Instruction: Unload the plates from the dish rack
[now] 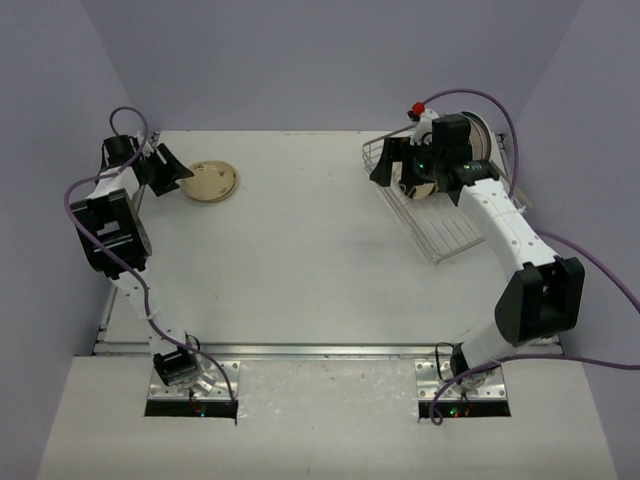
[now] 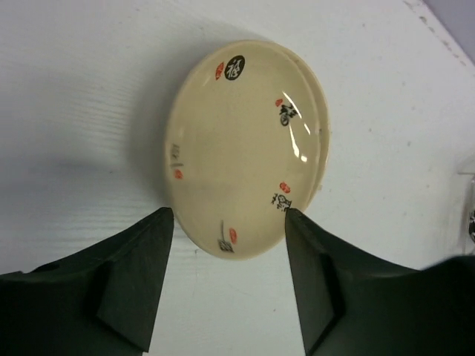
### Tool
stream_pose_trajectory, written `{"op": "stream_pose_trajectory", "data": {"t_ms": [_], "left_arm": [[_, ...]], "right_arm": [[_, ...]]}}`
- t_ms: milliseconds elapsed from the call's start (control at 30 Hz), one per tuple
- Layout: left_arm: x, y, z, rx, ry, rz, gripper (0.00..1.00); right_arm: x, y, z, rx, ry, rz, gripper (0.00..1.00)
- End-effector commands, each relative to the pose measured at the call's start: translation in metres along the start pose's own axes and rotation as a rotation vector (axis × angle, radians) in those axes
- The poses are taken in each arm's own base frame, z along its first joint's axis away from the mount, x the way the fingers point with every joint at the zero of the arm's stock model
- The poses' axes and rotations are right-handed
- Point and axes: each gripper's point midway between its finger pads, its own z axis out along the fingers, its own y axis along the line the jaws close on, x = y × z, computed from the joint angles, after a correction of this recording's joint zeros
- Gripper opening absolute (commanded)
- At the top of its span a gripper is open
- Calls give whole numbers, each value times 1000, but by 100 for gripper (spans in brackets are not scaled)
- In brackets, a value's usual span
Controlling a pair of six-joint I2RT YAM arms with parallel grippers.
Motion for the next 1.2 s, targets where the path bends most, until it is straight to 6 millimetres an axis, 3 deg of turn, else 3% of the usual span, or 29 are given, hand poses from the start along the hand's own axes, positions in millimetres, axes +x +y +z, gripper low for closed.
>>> {"op": "stream_pose_trajectory", "data": {"t_ms": [0, 67, 167, 233, 400, 567, 800, 1167], "left_arm": [[-59, -47, -60, -126, -206, 331, 63], [-56, -52, -70, -173, -223, 393, 65], [-55, -76, -88, -208, -273, 501, 66], [-41, -84, -92, -211, -270, 549, 66], [-14, -135, -121, -164, -335, 683, 65], [11, -164, -136, -118, -352, 757, 65], [32, -178, -143, -44, -320, 760, 66], [36, -181, -144, -29, -308, 748, 66]], "right_arm": [[-25, -30, 1, 144, -59, -59, 99], [-27, -39, 3, 173, -59, -67, 98], [-32, -51, 5, 220, -64, -93, 97], [-32, -61, 11, 248, -53, -110, 95], [-43, -97, 21, 340, -43, -166, 67], [-52, -137, 31, 420, -25, -197, 52], [-54, -170, 50, 442, -7, -216, 48], [-38, -190, 73, 457, 36, -276, 42]]}}
